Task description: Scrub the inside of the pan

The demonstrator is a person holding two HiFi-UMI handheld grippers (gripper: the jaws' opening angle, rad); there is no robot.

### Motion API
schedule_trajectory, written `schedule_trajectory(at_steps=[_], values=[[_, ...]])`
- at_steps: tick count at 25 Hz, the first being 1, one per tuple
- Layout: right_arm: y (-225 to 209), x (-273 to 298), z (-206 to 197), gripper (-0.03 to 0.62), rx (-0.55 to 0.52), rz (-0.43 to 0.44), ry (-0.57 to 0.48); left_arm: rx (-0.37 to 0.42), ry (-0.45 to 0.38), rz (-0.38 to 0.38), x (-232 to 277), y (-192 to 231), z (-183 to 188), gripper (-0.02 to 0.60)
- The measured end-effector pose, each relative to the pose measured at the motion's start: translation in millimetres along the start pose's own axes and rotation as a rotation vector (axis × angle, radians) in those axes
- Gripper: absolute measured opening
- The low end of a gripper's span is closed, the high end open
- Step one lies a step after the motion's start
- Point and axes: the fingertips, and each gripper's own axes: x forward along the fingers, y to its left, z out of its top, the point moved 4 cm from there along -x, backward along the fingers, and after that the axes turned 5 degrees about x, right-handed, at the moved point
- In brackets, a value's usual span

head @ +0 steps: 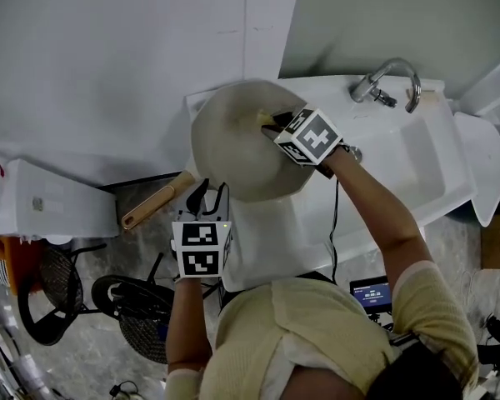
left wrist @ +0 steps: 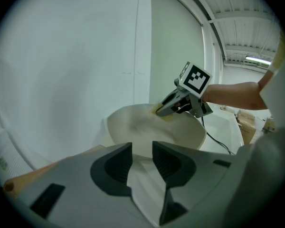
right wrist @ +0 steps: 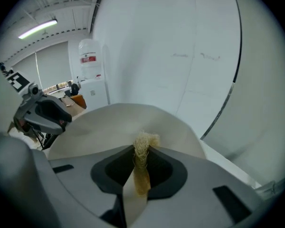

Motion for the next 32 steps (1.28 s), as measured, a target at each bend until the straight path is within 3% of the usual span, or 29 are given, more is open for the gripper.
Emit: schedule_trajectory(at_steps=[7,20,27,32], values=[[5.8,-40.4,1.1,0.078,0.048,-0.039,-0.126,0.013,-0.041,-0.004,-7.1,-7.2,10.6,0.181],[36.8,-113.3,-6.2,0.078,0.131,-0.033,-0.336,-0.085,-0.181,-0.028,-38.8,-10.7,36.9,0.178],[49.6,-131.9,-20.3,0.078,0.243,0.003,-0.422,-0.174,-0.216,-0.062,-48.1,-14.7,35.9,0.15],[56.4,-136.3,-34.0,0.078,0.342,0.024,-0.454,-0.193,-0.232,-0.036,-53.6,-12.2,30.8,0.115]])
